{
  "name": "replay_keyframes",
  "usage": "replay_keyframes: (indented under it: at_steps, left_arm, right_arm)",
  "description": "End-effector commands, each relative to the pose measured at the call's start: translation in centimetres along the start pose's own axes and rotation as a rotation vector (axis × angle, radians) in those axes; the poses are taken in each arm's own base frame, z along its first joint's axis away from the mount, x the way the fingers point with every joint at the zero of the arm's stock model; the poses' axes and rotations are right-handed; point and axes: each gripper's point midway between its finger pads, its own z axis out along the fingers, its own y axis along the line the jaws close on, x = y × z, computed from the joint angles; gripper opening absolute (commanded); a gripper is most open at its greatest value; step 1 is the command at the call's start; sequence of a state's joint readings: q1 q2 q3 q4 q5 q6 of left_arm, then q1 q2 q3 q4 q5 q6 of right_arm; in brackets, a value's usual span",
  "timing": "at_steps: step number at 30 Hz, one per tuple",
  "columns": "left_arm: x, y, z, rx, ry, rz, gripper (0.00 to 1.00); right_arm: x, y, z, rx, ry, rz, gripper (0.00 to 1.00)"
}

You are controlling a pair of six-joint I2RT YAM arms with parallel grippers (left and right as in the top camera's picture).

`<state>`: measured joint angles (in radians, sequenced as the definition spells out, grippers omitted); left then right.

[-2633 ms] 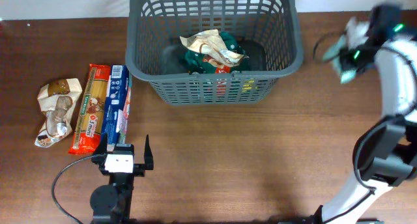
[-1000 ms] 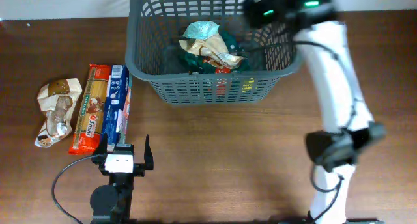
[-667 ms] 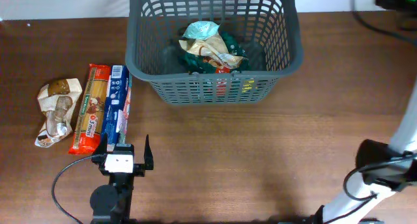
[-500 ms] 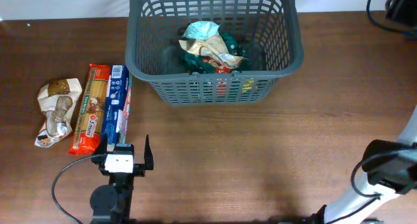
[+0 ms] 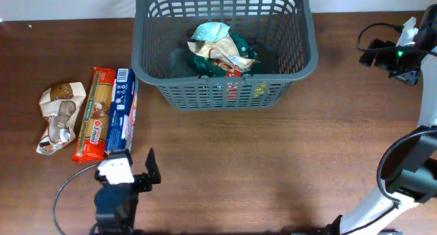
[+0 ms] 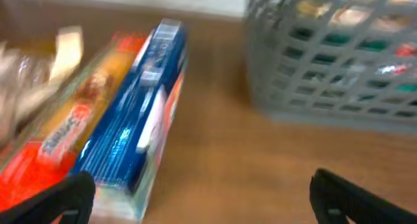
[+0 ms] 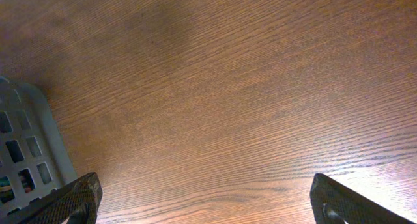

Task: Pack container
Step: 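Reach the left gripper down and grasp the blue pasta box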

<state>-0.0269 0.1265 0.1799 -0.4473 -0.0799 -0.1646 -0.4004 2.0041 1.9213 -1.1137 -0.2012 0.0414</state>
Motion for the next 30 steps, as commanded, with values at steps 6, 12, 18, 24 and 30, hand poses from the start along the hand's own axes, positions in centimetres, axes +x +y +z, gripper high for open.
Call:
replay_keyframes:
  at_steps: [6, 12, 18, 24, 30]
  left_arm:
    - [-8.6, 2.9, -0.2, -0.271, 0.189, -0.084, 0.99]
    - [-12.2, 3.3, 4.3, -0.271, 0.499, -0.054, 0.99]
    - [-13.7, 4.1, 9.4, -0.271, 0.615, -0.003, 0.99]
    - [-7.7, 3.2, 13.2, -0.075, 0.843, 0.188, 0.97]
    - [-2.6, 4.1, 15.5, -0.053, 0.994, 0.231, 0.96]
  right_arm:
    - [0.1, 0.1, 0.2, -0.009, 0.004, 0.001, 0.99]
    - [0.1, 0.1, 0.2, -0.009, 0.004, 0.001, 0.99]
    - [0.1, 0.1, 0.2, -0.009, 0.004, 0.001, 0.99]
    - [0.1, 0.1, 0.2, -0.009, 0.004, 0.001, 0.99]
    - [0.1, 0.1, 0.2, -0.009, 0.004, 0.001, 0.99]
